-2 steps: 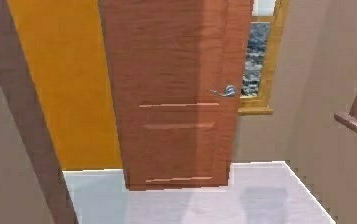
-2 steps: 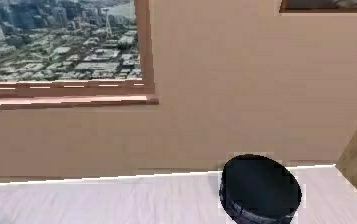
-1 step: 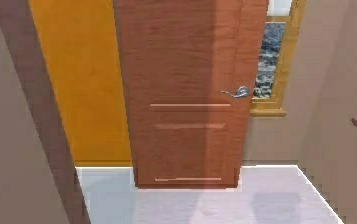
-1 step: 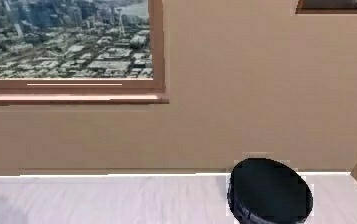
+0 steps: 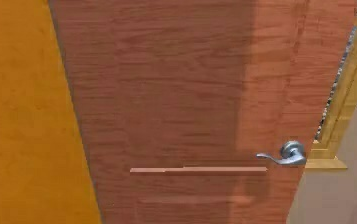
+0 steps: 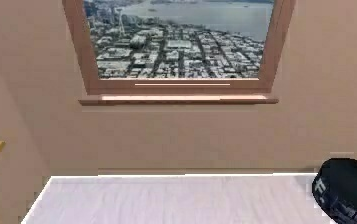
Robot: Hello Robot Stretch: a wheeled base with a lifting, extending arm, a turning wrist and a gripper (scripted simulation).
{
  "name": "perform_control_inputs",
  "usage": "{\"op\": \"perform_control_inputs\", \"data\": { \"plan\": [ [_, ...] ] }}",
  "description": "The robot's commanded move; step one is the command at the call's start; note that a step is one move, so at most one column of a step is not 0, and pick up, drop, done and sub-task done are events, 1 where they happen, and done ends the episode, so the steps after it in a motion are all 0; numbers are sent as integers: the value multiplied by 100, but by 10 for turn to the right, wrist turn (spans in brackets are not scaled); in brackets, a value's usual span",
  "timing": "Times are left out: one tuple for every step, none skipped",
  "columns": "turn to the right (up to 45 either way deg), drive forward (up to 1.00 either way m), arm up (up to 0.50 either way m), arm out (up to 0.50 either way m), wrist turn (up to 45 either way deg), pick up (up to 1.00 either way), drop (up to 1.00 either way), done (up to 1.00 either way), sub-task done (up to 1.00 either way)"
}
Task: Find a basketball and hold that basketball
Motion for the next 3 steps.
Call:
{"op": "perform_control_inputs", "data": {
  "plan": [
    [-390,0,0,0,0,0,0,0,0],
    [0,30,0,0,0,0,0,0,0],
    [-450,0,0,0,0,0,0,0,0]
  ]
}}
